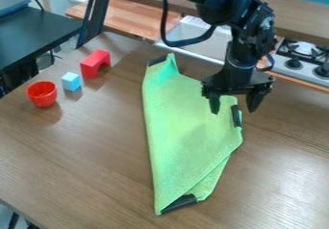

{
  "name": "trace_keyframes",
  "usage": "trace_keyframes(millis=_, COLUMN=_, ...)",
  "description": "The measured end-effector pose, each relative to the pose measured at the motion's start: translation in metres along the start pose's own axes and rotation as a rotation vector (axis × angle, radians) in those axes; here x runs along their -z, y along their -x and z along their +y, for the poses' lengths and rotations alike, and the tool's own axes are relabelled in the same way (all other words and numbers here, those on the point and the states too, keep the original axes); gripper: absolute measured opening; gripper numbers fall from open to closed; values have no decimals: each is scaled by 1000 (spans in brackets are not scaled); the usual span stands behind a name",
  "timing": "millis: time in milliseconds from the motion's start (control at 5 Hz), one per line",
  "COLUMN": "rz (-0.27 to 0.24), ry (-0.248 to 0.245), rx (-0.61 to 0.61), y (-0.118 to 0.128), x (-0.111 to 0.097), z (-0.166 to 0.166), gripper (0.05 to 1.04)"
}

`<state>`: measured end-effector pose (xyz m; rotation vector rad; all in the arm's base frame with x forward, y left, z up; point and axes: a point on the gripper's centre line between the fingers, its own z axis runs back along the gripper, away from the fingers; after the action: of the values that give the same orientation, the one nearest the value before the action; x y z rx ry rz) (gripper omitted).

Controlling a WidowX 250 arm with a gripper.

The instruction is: Unfold the cloth from left to righ

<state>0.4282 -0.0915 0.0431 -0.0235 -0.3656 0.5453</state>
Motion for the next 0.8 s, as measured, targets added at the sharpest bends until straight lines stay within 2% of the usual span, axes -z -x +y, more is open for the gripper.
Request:
trace_keyframes(millis=200, rz=4, ry=-21, rx=-3, y=-1, x=12, z=-2, gripper=999)
trace_keyframes(millis=400, rz=-1, ry=-30, rx=-6, y=-4, x=14, z=-3, gripper=999)
trace_keyframes(millis=600, rz=8, ry=-44, rx=-9, y=-3, x=23, z=-4, gripper=955)
trace_keyframes(millis=800, rz=-5, ry=-44, rx=-14, y=-7, x=23, z=-6, gripper=677)
